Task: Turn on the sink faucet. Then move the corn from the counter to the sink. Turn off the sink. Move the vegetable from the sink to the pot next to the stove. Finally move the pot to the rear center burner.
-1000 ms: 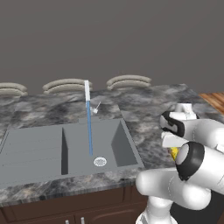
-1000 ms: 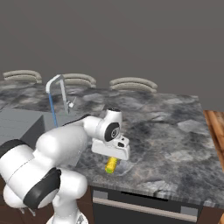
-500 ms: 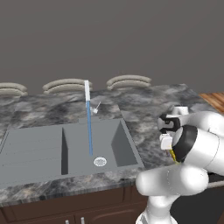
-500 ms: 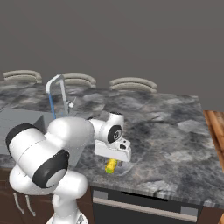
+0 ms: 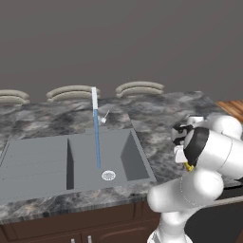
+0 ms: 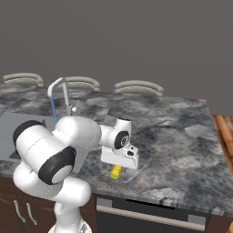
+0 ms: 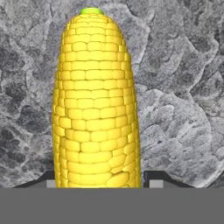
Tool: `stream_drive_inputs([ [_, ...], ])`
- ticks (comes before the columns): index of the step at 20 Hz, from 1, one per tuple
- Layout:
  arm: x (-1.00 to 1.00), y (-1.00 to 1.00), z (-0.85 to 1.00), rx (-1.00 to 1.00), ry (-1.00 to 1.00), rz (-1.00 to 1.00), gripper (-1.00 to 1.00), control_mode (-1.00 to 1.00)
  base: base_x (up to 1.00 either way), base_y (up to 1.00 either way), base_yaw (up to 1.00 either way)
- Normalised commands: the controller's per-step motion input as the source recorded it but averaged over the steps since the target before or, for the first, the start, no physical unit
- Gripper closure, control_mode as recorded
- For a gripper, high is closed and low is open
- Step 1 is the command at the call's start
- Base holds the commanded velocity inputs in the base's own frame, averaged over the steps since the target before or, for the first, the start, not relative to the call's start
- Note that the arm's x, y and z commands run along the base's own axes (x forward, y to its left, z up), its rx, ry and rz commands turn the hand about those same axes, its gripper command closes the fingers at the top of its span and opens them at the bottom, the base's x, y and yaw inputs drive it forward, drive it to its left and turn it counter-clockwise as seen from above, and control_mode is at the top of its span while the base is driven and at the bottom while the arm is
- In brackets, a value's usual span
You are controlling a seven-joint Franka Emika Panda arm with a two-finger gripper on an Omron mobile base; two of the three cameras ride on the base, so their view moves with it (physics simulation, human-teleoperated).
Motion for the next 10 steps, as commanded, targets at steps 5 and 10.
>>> stream_drive_inputs([
  [5,-0.04,0.13,0.07,0.00,-0.08,0.08,1.00,-1.00,0.00,0.00,0.00],
  [10,-0.02,0.67,0.32,0.00,-0.02,0.22,1.00,-1.00,0.00,0.00,0.00],
])
